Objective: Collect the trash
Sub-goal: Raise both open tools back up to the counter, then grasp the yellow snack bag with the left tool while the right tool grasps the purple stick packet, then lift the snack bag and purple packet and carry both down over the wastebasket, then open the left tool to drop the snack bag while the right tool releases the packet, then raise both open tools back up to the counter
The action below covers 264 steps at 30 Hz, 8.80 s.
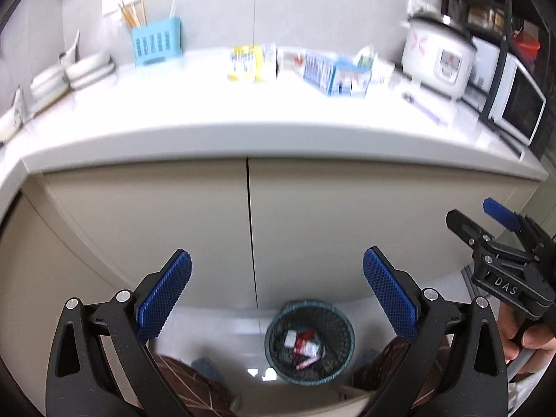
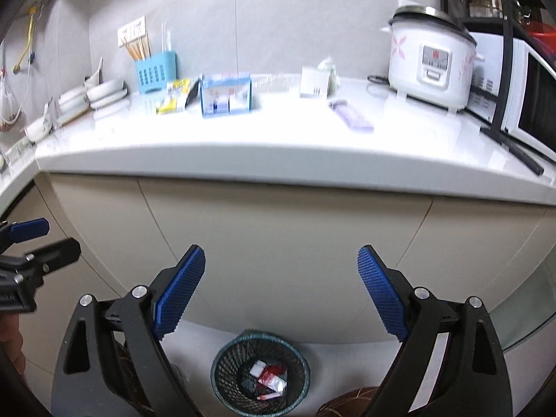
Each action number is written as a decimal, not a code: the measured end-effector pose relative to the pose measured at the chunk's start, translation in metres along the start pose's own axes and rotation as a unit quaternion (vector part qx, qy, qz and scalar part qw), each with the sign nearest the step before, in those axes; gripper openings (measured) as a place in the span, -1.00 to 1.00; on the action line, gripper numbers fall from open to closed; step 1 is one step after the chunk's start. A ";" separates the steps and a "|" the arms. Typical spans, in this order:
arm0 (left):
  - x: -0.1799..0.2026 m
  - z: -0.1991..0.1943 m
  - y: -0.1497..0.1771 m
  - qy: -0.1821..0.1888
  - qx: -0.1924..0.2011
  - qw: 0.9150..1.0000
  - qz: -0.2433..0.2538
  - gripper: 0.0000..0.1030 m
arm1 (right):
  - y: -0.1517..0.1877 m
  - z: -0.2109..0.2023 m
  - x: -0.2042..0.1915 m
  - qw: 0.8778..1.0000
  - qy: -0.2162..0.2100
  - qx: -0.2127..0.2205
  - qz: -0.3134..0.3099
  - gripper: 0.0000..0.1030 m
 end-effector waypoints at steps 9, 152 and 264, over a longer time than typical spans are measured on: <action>-0.006 -0.007 -0.080 -0.017 0.041 0.999 -0.004 0.89 | -0.076 0.000 0.014 1.000 0.002 0.025 -0.001 0.66; 0.038 0.193 0.253 0.061 -0.182 0.981 -0.022 0.16 | 0.268 0.123 -0.005 0.979 0.024 -0.198 0.041 -0.71; 0.035 0.009 0.035 0.018 -0.008 1.000 -0.013 0.89 | 0.018 0.001 0.010 1.000 -0.011 -0.013 0.024 0.78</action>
Point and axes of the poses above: each gripper's, at about its wrist camera, not at the fingertips, and z roughly the way its jaws point, x to its right, y to its underside, the point moved 7 cm from there along z, roughly the way its jaws point, and after that the axes turned 7 degrees about x, right-handed, at the moved point
